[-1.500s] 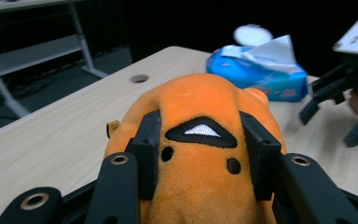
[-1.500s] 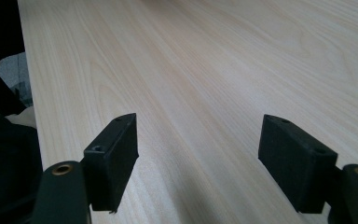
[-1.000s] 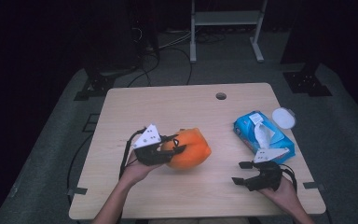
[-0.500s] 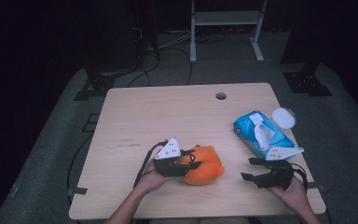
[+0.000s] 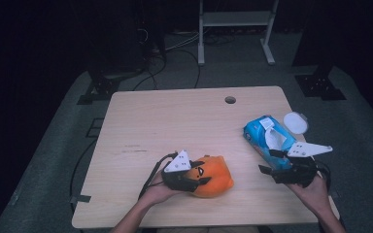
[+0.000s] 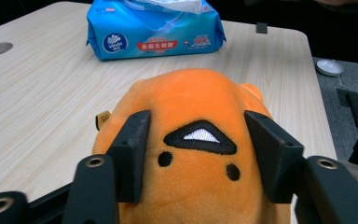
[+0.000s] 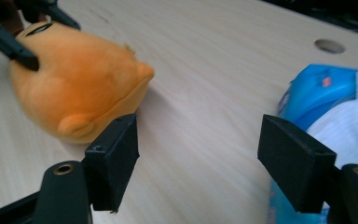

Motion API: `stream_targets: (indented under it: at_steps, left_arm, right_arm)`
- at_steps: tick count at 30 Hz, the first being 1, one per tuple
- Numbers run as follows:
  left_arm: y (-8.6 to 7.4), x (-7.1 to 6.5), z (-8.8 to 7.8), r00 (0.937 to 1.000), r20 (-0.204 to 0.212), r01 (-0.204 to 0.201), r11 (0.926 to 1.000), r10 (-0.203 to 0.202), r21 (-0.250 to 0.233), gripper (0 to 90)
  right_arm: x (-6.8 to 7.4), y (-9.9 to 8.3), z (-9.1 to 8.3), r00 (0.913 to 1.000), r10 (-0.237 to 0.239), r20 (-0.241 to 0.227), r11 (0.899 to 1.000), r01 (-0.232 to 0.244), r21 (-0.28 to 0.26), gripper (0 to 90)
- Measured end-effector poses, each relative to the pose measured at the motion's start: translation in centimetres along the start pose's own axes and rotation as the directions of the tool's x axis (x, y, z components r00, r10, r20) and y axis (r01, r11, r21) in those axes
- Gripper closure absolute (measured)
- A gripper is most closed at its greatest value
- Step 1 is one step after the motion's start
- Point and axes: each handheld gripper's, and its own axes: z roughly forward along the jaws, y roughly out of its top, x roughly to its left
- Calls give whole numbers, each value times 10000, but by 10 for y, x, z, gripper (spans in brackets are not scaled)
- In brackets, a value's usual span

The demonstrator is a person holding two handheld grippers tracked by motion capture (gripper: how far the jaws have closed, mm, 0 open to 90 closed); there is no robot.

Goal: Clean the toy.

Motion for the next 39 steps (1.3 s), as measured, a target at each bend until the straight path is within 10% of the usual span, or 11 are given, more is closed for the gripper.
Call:
stream_targets:
  at_steps: [20,39]
  left_arm:
    - [-5,-2,-3,9998,116,182,9998,-182,-39,295]
    - [-6,-5,0,9999,107,130,9999,-129,-26,249]
  right_arm:
    - [-54,7,-2,9856,239,1676,9967,-105,-805,262]
    - [-66,-11,36,9631,-67,2691,9986,-77,526,436]
